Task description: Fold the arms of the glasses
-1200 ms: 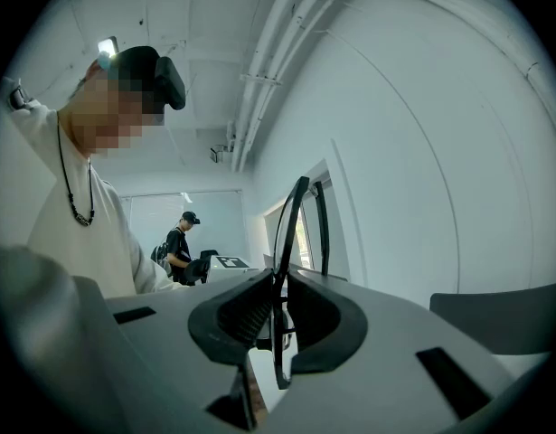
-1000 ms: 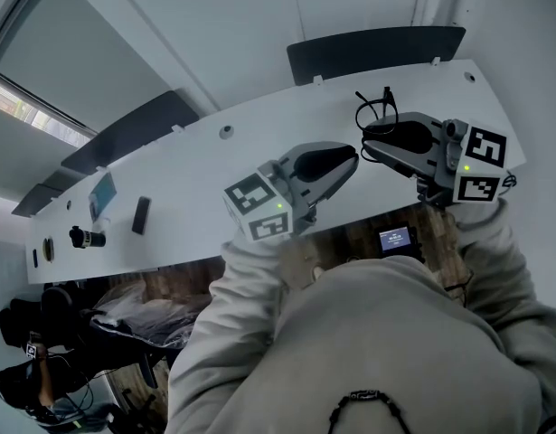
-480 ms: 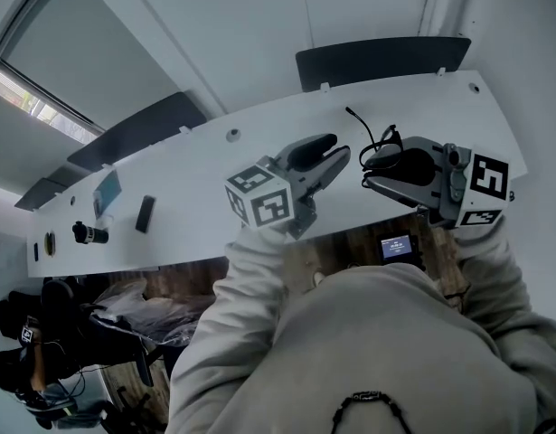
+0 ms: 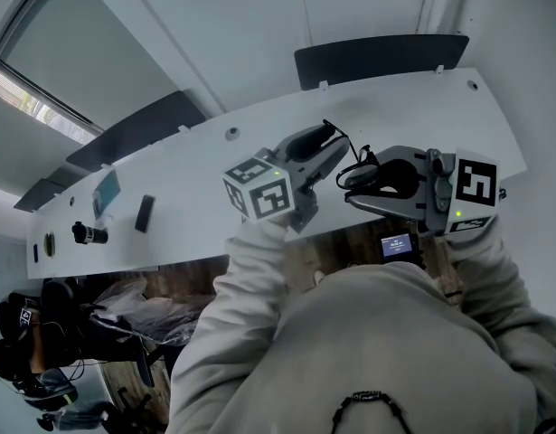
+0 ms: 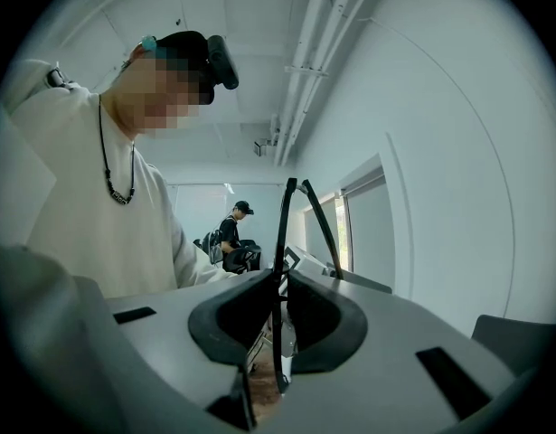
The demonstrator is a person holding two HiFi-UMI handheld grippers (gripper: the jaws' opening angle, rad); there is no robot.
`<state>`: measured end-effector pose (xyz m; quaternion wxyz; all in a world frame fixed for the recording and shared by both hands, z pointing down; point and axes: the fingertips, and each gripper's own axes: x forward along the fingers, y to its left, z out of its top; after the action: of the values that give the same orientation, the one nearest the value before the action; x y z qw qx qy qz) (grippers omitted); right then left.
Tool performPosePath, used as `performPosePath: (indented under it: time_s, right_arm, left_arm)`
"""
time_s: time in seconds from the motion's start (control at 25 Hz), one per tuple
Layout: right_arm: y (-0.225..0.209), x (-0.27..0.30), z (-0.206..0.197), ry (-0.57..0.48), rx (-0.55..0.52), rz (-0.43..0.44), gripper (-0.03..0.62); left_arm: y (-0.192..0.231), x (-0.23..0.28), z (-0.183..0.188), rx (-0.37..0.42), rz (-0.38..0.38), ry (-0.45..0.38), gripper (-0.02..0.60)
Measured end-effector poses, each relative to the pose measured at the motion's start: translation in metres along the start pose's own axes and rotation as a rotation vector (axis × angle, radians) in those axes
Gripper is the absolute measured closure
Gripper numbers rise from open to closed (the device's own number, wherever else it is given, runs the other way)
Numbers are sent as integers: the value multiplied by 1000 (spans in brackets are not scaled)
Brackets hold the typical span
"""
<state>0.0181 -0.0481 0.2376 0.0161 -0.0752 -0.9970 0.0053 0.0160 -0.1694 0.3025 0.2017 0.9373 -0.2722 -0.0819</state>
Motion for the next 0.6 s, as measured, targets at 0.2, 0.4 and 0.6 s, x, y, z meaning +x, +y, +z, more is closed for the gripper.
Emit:
performPosePath:
  time_s: [0.2, 0.4, 0.6]
  right_arm:
    - [9, 6, -3, 8, -4, 28, 531]
    - [-1, 8, -8, 24, 27, 30, 531]
    - [-6, 9, -9, 37, 36, 33, 531]
  left_arm:
    - [-4, -3, 3, 13, -43, -1, 436]
    - [0, -7, 15, 37, -50, -3, 521]
    - [2, -5, 16, 66, -49, 13, 523]
